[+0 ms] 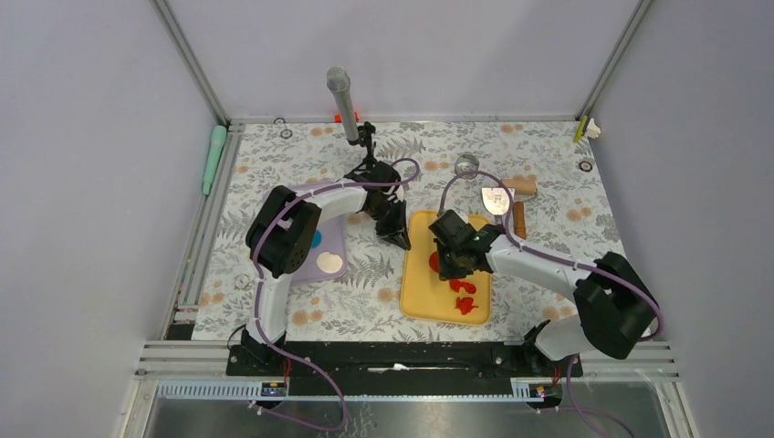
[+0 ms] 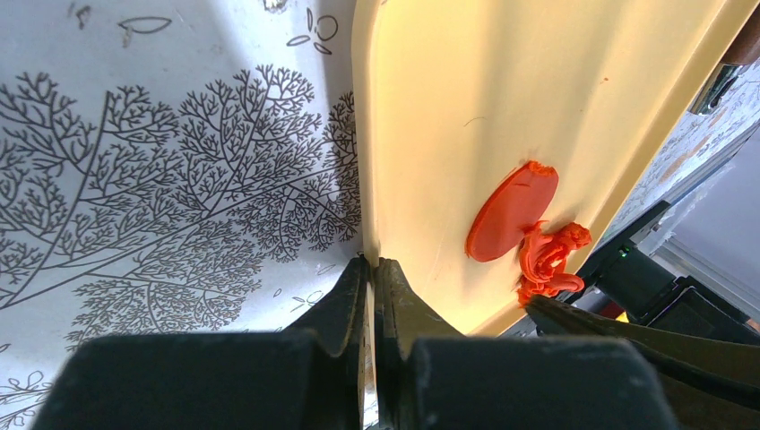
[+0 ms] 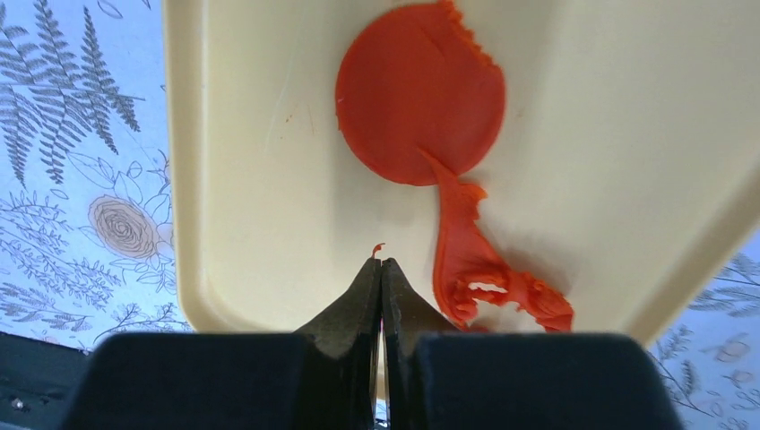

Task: Roll out the dumpling wrappers from the dough
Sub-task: Remove the dumpling wrapper from the work surface.

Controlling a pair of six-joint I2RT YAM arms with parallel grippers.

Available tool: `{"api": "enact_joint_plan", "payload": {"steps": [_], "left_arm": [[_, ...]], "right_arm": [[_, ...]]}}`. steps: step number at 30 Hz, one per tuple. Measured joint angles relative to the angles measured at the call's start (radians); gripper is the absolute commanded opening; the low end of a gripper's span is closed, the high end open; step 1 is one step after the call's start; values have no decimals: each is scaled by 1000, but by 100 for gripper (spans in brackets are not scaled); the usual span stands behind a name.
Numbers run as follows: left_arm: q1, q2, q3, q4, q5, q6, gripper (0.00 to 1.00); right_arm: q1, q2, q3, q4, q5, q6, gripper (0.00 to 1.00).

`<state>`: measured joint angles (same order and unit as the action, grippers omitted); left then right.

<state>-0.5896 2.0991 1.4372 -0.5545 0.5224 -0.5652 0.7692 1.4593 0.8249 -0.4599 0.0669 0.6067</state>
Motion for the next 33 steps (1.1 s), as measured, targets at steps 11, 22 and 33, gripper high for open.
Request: {"api": "enact_joint_plan", "payload": {"steps": [11,22,33], "left_arm": [[0,0,0,0,0,1,0],[0,0,0,0,0,1,0],[2,8,11,-11,7,4,0]], "right_arm": [[-26,-3,-9,-27,98,2,5],[-26,-23,-80,-17,98,32,5],[-26,-95,-111,-144,20,36,5]]}}
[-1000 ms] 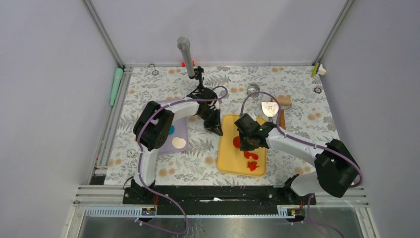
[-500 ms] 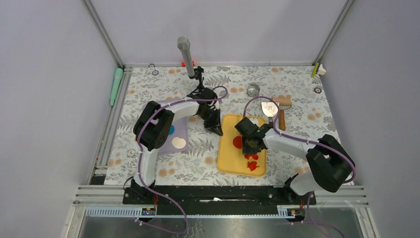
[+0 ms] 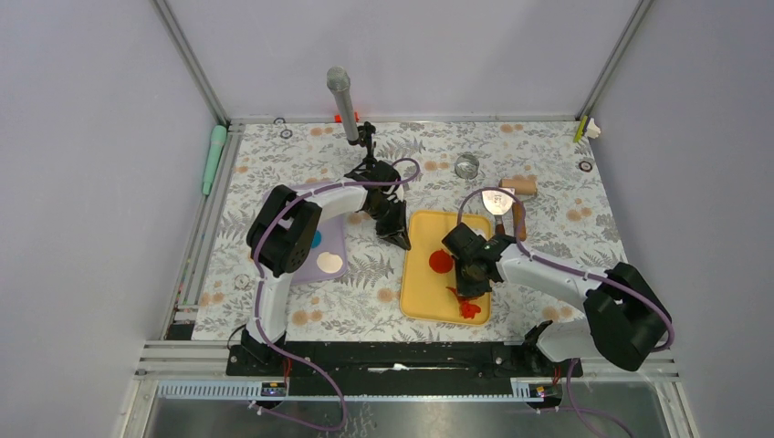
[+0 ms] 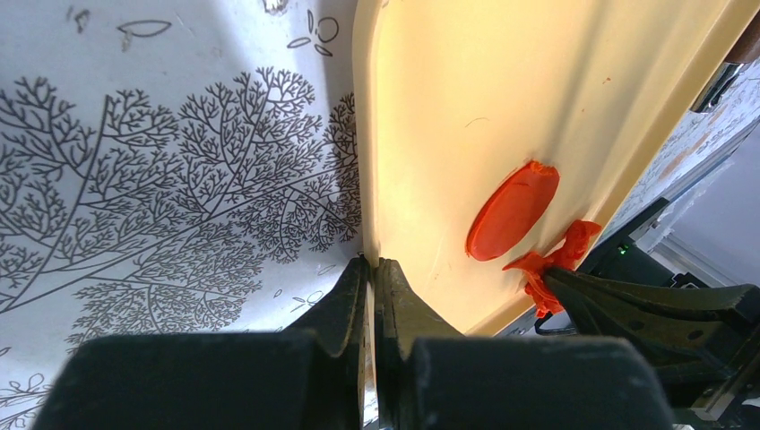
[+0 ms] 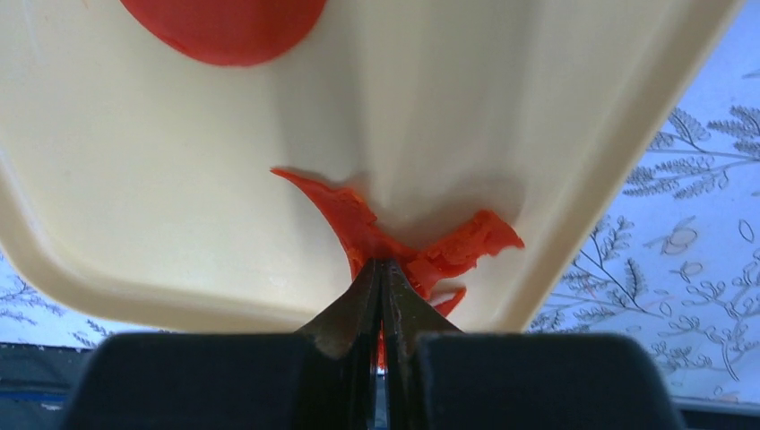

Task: Roll out the dumpling wrappers from the dough
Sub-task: Remove the dumpling wrapper from the work surface.

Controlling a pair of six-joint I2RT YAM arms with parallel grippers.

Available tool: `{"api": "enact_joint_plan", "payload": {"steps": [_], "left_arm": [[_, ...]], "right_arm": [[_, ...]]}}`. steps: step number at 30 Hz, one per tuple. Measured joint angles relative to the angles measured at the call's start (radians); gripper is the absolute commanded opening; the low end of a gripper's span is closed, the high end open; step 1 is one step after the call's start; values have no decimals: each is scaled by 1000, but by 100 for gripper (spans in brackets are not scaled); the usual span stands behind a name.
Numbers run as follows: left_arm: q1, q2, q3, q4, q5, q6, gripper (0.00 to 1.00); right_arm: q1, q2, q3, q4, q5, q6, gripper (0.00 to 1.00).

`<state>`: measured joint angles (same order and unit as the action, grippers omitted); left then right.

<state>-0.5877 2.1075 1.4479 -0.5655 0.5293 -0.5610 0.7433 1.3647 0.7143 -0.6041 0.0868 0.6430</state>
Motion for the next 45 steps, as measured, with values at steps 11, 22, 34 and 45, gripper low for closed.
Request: {"api": "enact_joint_plan", "payload": {"steps": [11,22,34,45], "left_arm": [[2,7,10,-10,8,3,0],[2,7,10,-10,10,4,0],[3,7,10,-10,10,4,0],[3,7,10,-10,10,7,0]], "right_arm": [[0,-100,8,-83,61,31,25],[-2,-59,9,1,117,75,30],[-5,-153,9,39,191,92,28],[-311,-106,39,126,198,14,37]]}}
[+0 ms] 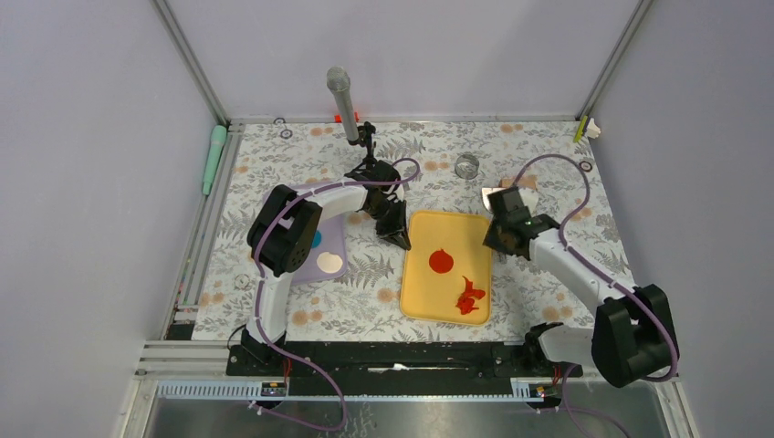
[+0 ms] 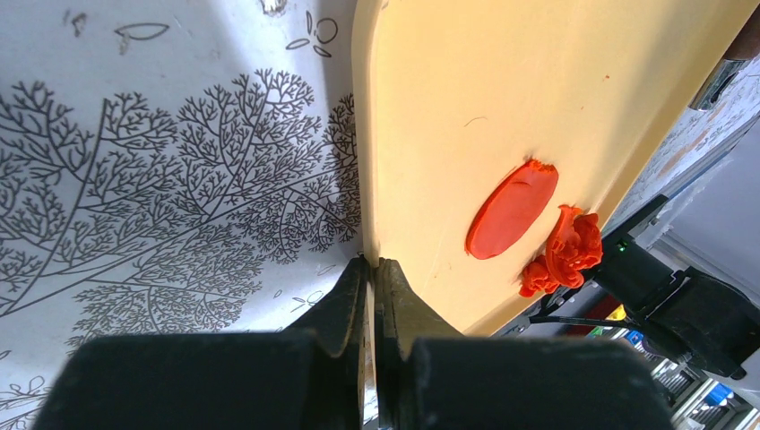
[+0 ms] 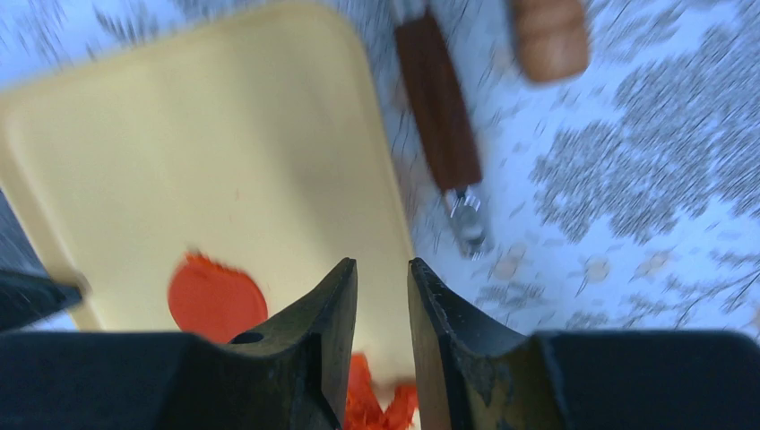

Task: Roll out the dumpling wrappers from the dough
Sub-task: Remove the dumpling wrapper from the work surface, then pick up the spatula from the center of the board.

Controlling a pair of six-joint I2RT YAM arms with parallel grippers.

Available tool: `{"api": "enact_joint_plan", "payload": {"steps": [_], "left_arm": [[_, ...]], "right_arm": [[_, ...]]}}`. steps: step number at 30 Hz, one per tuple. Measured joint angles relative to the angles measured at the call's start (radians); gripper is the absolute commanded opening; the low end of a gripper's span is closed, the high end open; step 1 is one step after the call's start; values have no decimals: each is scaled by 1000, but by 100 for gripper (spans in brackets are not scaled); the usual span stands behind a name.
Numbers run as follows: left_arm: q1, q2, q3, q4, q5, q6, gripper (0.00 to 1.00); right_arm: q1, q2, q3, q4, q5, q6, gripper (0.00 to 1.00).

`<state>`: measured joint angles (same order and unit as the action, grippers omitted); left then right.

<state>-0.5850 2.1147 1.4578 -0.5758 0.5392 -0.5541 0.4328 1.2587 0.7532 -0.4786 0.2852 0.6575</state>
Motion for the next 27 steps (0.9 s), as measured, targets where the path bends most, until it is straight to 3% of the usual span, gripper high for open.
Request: {"api": "enact_joint_plan", "payload": {"steps": [9,23,27], "left_arm": [[2,-1,0,-1,-2,0,0],[50,-21,0,-10,-73,17,0],[66,-25,7,-32,-94,35,26]], "right_arm": [[-258,107,96,63,-80,-102,58],[-263,281,157,65,-122,-177,60],[-263,358,162,68,-122,-201,60]]}}
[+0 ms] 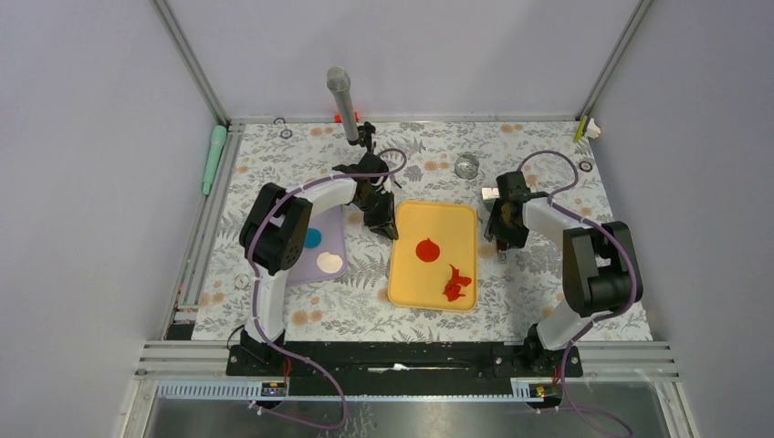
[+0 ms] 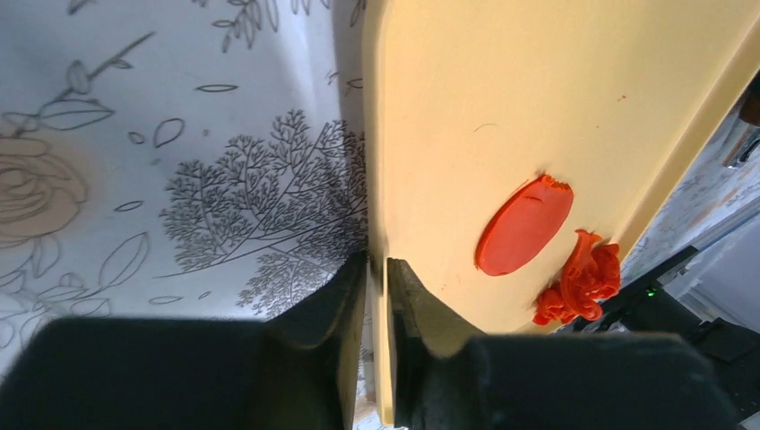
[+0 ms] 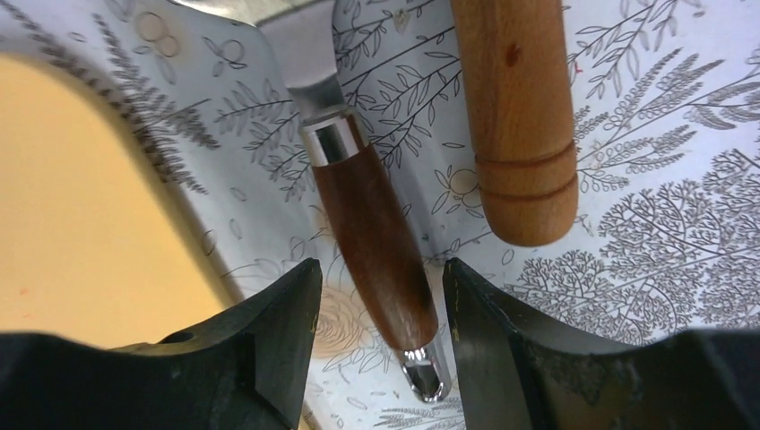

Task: Roll out the dumpling wrappers from the dough
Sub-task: Pick up the spatula from the center of the board.

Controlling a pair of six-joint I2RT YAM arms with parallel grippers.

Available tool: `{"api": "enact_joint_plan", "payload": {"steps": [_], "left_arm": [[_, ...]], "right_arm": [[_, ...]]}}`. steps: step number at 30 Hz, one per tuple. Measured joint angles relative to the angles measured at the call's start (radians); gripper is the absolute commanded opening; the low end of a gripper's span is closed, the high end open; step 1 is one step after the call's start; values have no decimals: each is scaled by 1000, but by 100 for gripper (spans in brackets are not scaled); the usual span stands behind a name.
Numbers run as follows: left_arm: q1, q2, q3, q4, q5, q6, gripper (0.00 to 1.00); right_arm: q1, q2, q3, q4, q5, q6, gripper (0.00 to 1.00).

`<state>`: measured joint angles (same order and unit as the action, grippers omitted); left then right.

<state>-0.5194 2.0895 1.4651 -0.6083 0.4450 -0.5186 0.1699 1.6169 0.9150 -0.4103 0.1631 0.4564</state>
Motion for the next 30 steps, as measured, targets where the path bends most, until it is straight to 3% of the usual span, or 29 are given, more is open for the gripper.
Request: {"api": "enact_joint_plan", "payload": {"steps": [2,6,14,24,30], "left_arm": [[3,0,10,-16,-18,13,38],[6,-25,15,-55,-56,26,57],[6,-196,14,-98,-67,37,77],[6,-244,174,-115,63,20,79],[6,-241,222,-19,169,-71,81]], "right_arm": [[0,36,5,-3,5,-13,56],[0,64,35,11,1,-44,1],[-1,48,37,16,-40,-88,0],[-1,-285,30,17,-266,-140,0],[6,-406,31,11,-393,-158,0]]}}
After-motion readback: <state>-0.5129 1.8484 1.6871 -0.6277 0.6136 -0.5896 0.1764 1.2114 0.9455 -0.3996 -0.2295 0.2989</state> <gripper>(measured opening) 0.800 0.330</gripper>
